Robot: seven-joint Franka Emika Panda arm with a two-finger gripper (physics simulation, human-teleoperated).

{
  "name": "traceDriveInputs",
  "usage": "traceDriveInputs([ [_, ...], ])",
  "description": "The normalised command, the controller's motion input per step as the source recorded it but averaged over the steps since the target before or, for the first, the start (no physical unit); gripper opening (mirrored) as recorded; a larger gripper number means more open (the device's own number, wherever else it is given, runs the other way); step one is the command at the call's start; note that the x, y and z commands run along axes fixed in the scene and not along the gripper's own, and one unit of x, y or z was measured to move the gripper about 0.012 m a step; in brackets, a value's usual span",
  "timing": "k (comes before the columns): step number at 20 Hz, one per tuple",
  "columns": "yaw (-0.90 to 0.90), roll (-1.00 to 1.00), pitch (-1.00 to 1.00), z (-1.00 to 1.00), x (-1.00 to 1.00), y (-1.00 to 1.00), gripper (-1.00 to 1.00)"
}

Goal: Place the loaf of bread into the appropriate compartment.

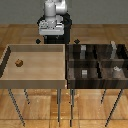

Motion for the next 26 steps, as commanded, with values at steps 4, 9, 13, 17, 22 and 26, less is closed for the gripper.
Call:
traceDriveInputs([
  [4, 0.0, 0.0, 0.0, 0.0, 0.0, 0.0, 1.0],
  [9, 0.0, 0.0, 0.0, 0.0, 0.0, 0.0, 1.0],
  [13, 0.0, 0.0, 0.0, 0.0, 0.0, 0.0, 1.0],
  [17, 0.0, 0.0, 0.0, 0.0, 0.0, 0.0, 1.0],
  [22, 0.0, 0.0, 0.0, 0.0, 0.0, 0.0, 1.0],
  [26, 0.0, 0.0, 0.0, 0.0, 0.25, 0.0, 1.0],
])
